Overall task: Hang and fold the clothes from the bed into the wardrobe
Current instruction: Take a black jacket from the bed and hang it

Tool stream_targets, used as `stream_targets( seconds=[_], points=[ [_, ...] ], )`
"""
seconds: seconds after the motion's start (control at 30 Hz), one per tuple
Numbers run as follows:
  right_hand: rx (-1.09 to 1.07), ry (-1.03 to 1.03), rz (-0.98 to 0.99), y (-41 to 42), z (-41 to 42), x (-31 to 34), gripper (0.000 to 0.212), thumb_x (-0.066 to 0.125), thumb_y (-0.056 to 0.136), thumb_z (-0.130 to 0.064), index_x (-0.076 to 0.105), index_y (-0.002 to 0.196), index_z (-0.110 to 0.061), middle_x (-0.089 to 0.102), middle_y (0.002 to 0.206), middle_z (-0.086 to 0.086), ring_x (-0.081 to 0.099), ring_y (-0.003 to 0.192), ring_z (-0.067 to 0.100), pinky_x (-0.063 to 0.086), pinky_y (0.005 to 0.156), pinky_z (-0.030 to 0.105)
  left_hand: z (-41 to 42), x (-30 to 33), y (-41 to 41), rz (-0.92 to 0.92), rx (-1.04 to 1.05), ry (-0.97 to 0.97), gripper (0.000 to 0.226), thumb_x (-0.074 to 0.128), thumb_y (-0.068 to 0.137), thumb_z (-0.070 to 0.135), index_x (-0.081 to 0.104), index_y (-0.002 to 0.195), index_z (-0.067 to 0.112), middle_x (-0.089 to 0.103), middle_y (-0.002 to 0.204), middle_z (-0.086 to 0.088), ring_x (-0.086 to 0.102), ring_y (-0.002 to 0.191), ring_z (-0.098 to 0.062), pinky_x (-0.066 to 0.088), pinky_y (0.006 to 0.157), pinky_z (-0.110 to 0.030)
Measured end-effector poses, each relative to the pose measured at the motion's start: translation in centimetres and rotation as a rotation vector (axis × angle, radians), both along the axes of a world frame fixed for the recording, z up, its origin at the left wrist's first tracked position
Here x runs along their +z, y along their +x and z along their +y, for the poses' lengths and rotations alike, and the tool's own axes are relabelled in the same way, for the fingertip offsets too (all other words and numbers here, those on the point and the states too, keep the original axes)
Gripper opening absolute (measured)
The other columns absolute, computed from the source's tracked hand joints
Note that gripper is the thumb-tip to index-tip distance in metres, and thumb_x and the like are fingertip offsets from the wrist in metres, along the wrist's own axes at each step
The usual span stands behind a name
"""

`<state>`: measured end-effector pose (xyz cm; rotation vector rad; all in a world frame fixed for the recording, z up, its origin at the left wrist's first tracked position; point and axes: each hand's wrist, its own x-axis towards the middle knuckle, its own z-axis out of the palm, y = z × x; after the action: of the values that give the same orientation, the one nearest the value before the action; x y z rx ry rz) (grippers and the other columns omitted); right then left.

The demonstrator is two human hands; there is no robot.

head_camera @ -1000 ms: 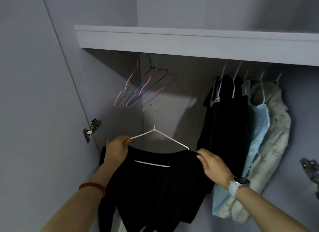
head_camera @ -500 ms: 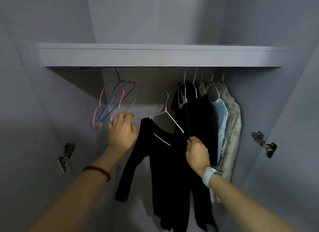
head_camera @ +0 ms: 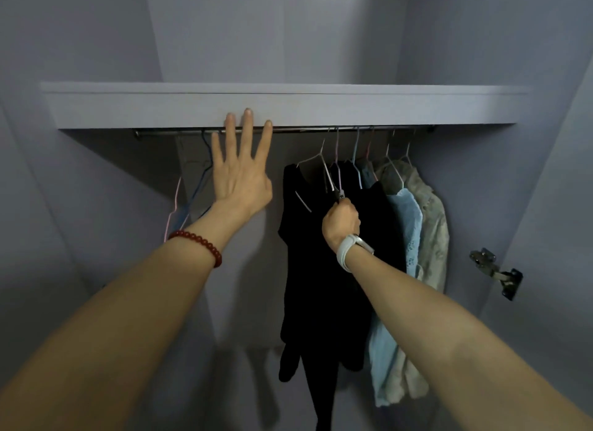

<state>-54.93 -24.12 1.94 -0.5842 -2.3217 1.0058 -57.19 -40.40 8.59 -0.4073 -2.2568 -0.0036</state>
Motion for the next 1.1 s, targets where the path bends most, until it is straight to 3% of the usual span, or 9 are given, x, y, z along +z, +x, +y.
stream_targets(
  seconds=[0.17, 0.33, 0.5, 0.73, 0.9, 1.1],
  points=[
    [0.012, 0.026, -0.033, -3.3, 0.5, -1.3, 0.039, 0.034, 0.097, -0.002, 0.035, 0.135, 0.005, 0.054, 0.122, 0.023, 0.056, 0.107, 0.04, 0.046, 0.084, 0.042, 1.0, 0.1, -1.9, 0.02, 0.04, 0.01, 0.094, 0.053, 0.086, 0.03, -0.017, 0.147, 0.024, -0.021, 0.154, -0.015, -0.018, 0.14, -0.041, -0.005, 0.114, -0.056],
    [0.044, 0.074, -0.036, -5.1, 1.1, -0.5, 0.026, 0.037, 0.096, -0.004, 0.049, 0.116, 0.006, 0.053, 0.123, 0.024, 0.056, 0.107, 0.04, 0.046, 0.081, 0.04, 1.4, 0.0, -2.3, 0.04, 0.046, 0.005, 0.097, 0.054, 0.084, 0.031, -0.019, 0.147, 0.022, -0.02, 0.154, -0.017, -0.017, 0.14, -0.043, -0.003, 0.114, -0.058],
    [0.156, 0.134, -0.116, -4.7, 0.5, -0.3, 0.026, 0.039, 0.097, -0.009, 0.049, 0.115, 0.007, 0.053, 0.122, 0.024, 0.054, 0.109, 0.04, 0.044, 0.079, 0.038, 1.3, 0.1, -1.6, -0.011, 0.05, 0.014, 0.096, 0.055, 0.083, 0.029, -0.016, 0.147, 0.022, -0.02, 0.154, -0.015, -0.017, 0.14, -0.041, -0.002, 0.113, -0.059],
    [0.271, 0.123, -0.062, -0.5, 0.0, -2.3, 0.041, 0.038, 0.095, -0.003, 0.04, 0.136, -0.001, 0.039, 0.133, 0.02, 0.049, 0.114, 0.035, 0.043, 0.091, 0.035, 0.3, -1.5, 1.3, -0.15, 0.001, 0.031, 0.083, 0.05, 0.087, 0.025, -0.003, 0.15, 0.025, -0.014, 0.157, -0.01, -0.014, 0.143, -0.035, -0.002, 0.111, -0.061],
    [0.345, 0.108, 0.02, 4.5, -0.2, -3.0, 0.045, 0.042, 0.094, -0.004, 0.04, 0.139, -0.006, 0.042, 0.136, 0.015, 0.044, 0.124, 0.028, 0.035, 0.101, 0.027, -0.2, -5.2, 5.8, -0.299, -0.031, 0.198, 0.071, 0.047, 0.091, 0.026, 0.007, 0.15, 0.025, -0.002, 0.158, -0.009, -0.007, 0.145, -0.03, -0.001, 0.112, -0.058],
    [0.581, 0.047, 0.036, 12.6, -2.0, -7.0, 0.034, 0.044, 0.094, -0.005, 0.053, 0.127, -0.005, 0.054, 0.126, 0.008, 0.052, 0.116, 0.021, 0.036, 0.096, 0.019, -1.9, -11.7, 15.6, -0.4, -0.021, 0.505, 0.06, 0.057, 0.087, 0.017, 0.036, 0.143, 0.013, 0.03, 0.149, -0.015, 0.025, 0.138, -0.037, 0.02, 0.11, -0.057]
  ],
)
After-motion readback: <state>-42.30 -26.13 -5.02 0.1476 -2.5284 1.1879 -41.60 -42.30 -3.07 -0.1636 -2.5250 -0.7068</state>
